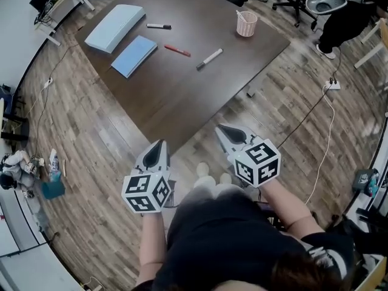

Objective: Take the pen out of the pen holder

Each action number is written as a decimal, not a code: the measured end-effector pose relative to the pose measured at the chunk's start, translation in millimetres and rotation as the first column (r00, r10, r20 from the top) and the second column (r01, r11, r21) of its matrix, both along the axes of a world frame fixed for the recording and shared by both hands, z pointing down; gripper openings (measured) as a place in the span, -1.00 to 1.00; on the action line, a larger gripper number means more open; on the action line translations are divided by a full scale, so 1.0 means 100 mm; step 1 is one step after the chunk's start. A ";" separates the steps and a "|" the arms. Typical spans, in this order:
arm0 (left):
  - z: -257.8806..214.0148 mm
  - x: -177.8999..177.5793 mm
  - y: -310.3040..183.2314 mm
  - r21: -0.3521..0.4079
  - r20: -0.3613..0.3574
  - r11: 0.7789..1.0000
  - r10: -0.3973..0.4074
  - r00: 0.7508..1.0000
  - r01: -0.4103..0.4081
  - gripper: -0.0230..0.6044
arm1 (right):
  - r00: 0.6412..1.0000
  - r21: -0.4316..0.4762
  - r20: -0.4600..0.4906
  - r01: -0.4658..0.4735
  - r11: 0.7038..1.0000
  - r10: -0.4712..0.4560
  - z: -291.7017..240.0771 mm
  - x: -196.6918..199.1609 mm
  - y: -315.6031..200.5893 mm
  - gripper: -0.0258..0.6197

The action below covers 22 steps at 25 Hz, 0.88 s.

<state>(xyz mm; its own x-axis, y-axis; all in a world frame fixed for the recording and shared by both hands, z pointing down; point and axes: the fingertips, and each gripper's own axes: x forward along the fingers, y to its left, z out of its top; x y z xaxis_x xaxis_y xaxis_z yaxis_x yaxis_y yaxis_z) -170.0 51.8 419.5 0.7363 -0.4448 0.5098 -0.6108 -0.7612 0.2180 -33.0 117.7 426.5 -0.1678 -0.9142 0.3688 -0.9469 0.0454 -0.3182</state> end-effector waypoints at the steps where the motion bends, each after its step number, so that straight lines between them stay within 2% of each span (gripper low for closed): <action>1: 0.01 -0.02 -0.05 -0.003 -0.004 1.000 -0.003 1.000 0.003 -0.84 | 1.000 -0.003 -0.009 0.002 1.000 -0.002 0.00 -0.02 -0.04 -0.86; 9: 0.01 0.13 -0.42 0.004 -0.010 0.997 0.077 0.997 -0.077 -0.84 | 0.998 -0.013 -0.042 -0.043 0.999 0.043 -0.08 0.01 -0.36 -0.86; 15: 0.05 0.16 -0.79 0.006 -0.031 0.995 0.099 0.995 -0.099 -0.84 | 0.999 0.001 -0.042 -0.035 0.999 0.035 -0.09 -0.06 -0.78 -0.86; 22: 0.06 0.14 -1.10 0.023 -0.049 0.990 0.140 0.989 -0.139 -0.84 | 0.995 0.012 -0.083 -0.048 0.999 0.049 -0.14 -0.13 -1.19 -0.86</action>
<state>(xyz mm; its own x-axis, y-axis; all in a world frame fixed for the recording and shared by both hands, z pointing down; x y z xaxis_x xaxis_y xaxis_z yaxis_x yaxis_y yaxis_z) -156.3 -58.0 425.7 0.8166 -0.3452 0.4626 -0.4865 -0.8429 0.2300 -46.1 -1.4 412.1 -0.0926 -0.9243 0.3704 -0.9712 0.0019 -0.2381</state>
